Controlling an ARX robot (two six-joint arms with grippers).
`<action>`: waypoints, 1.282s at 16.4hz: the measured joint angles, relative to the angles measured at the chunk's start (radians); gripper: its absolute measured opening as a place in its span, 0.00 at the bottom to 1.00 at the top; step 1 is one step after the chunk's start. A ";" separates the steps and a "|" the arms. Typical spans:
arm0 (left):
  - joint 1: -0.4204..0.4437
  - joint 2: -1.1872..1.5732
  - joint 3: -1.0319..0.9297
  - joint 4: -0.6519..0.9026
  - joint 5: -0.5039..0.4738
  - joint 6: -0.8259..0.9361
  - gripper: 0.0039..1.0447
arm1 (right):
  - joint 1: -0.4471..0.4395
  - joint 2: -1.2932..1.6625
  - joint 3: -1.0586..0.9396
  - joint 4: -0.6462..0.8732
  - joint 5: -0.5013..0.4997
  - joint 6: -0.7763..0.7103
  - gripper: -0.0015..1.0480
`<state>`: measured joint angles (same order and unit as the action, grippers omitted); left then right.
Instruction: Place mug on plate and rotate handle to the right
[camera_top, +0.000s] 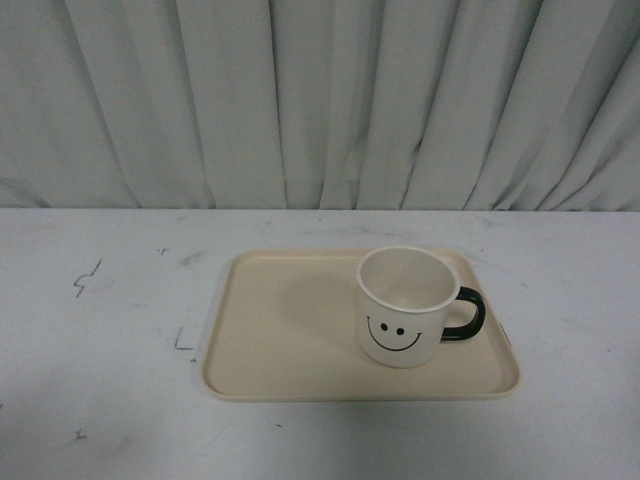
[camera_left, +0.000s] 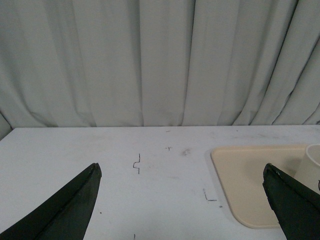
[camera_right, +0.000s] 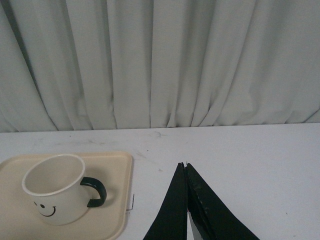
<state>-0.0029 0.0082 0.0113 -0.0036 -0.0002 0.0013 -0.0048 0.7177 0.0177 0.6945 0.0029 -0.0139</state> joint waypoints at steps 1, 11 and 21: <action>0.000 0.000 0.000 0.000 0.000 0.000 0.94 | 0.000 -0.060 -0.006 -0.055 0.000 0.000 0.02; 0.000 0.000 0.000 0.000 0.000 0.000 0.94 | 0.000 -0.443 -0.006 -0.416 0.000 0.000 0.02; 0.000 0.000 0.000 0.000 0.000 0.000 0.94 | 0.000 -0.683 -0.006 -0.704 -0.002 0.000 0.02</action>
<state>-0.0029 0.0082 0.0113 -0.0036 -0.0006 0.0010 -0.0048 0.0349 0.0120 -0.0093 0.0010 -0.0139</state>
